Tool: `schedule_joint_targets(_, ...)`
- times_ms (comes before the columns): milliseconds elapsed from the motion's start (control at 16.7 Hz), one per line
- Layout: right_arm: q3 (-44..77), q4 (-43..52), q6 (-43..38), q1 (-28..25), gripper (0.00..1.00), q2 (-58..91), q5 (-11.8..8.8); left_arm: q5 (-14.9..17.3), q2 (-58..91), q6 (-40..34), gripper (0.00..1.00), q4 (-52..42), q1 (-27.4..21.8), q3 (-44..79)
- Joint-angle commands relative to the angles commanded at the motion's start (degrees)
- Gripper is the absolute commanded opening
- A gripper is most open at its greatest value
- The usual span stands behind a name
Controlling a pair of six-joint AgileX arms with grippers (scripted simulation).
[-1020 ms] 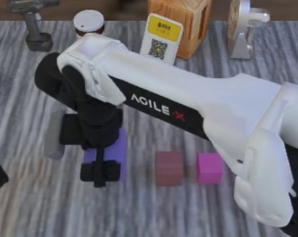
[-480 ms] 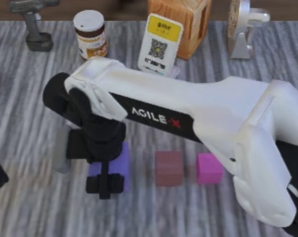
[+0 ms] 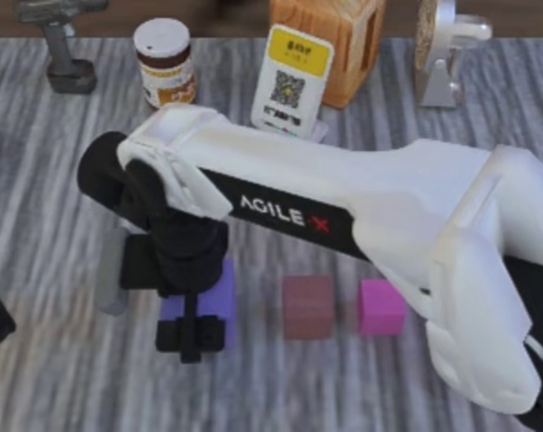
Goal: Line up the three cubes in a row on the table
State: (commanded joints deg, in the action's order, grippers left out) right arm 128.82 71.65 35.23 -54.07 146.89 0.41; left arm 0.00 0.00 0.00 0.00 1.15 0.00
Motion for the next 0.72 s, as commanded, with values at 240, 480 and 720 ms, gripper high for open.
schedule_joint_targets(240, 0.0, 0.0, 0.0, 0.0, 0.9, 0.0, 0.0, 0.0, 0.0, 0.0, 1.0, 0.0, 0.0, 0.0)
schedule_joint_targets(480, 0.0, 0.0, 0.0, 0.0, 1.0, 0.0, 0.0, 0.0, 0.0, 0.0, 1.0, 0.0, 0.0, 0.0)
schedule_joint_targets(720, 0.0, 0.0, 0.0, 0.0, 1.0, 0.0, 0.0, 0.0, 0.0, 0.0, 1.0, 0.0, 0.0, 0.0)
